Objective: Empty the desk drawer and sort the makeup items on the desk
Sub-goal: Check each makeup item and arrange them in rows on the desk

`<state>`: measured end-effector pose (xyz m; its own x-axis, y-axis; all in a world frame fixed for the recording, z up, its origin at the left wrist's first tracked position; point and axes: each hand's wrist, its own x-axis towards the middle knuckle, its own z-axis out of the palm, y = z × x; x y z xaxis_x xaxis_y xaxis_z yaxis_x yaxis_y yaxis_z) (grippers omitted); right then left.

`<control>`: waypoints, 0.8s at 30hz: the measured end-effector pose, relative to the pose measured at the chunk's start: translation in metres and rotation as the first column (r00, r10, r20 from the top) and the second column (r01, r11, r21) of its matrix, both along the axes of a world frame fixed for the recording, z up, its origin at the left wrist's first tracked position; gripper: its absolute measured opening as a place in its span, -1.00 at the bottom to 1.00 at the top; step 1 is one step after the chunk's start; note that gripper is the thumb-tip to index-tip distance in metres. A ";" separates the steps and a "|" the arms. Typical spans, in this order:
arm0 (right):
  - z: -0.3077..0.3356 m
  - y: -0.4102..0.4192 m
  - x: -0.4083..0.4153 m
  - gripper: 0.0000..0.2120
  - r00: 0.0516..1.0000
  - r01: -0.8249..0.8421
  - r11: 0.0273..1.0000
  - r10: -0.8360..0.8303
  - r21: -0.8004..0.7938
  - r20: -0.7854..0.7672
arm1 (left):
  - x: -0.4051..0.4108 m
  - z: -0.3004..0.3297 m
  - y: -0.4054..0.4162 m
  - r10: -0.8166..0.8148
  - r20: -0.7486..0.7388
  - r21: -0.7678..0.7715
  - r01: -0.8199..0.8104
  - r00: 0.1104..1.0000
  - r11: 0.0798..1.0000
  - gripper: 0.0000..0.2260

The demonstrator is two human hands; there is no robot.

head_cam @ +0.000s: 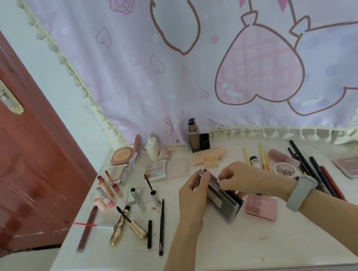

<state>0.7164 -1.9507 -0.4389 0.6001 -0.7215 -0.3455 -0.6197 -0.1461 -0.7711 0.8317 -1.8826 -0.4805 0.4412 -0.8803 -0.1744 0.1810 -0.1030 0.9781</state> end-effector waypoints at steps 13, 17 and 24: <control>-0.002 -0.005 0.017 -0.76 0.991 0.066 0.937 -0.101 -0.342 -0.083 | 0.019 0.004 0.003 -0.029 0.397 0.227 -0.067 0.917 0.972 -0.54; -0.004 0.000 0.024 -0.81 0.993 0.084 0.922 -0.110 -0.378 -0.047 | 0.013 -0.008 0.020 -0.157 0.693 0.267 -0.048 0.704 0.963 -0.52; -0.009 0.003 0.028 -0.78 0.988 0.155 0.940 -0.148 -0.302 0.048 | 0.003 -0.024 0.042 -0.298 0.894 0.322 -0.017 0.335 0.947 -0.34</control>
<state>0.7444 -1.9477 -0.4474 0.4808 -0.8730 -0.0820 -0.6346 -0.2820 -0.7196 0.8348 -1.8407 -0.5046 0.3270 -0.9434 0.0562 -0.8588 -0.2718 0.4343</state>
